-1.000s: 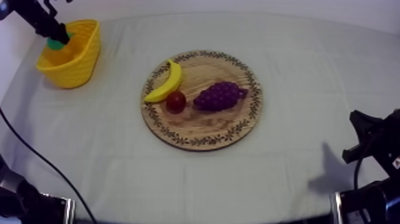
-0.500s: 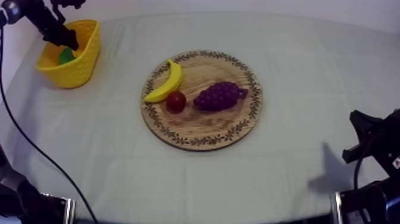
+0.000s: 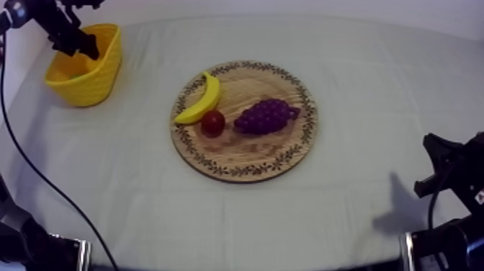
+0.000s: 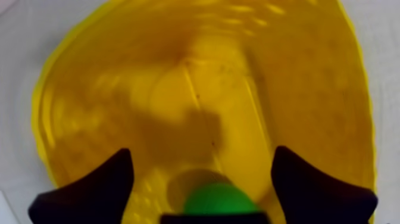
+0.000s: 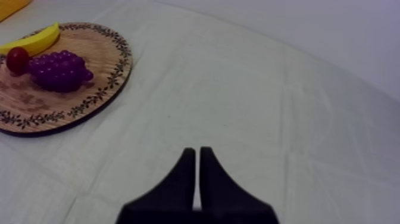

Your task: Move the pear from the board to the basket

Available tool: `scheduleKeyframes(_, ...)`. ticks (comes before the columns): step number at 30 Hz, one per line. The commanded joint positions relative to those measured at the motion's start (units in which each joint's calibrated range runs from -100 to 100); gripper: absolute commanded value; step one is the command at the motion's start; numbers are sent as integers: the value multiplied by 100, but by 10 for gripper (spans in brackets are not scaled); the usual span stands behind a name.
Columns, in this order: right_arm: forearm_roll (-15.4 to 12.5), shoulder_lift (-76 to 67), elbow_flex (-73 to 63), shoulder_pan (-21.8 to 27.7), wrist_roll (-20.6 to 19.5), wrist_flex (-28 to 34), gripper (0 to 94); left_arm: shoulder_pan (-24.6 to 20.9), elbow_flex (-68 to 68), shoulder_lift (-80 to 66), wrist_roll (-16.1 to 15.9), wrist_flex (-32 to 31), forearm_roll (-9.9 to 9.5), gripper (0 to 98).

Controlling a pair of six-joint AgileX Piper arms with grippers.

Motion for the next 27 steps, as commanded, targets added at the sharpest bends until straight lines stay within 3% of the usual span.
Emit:
scheduleKeyframes(1,-1,-4,0,0,-1,1,4,-20,22,-10,86,-9,-6,703)
scheduleKeyframes(6,-1,-4,0,0,-1,1,4,-85,215,-145,215,-90,37,477)
scheduleKeyframes(13,-1,-4,0,0,-1,1,4,-75,528,-620,181,-172,123,280)
scheduleKeyframes(27,-1,-4,0,0,-1,1,4,87,1172,-2137,164,53,101,205)
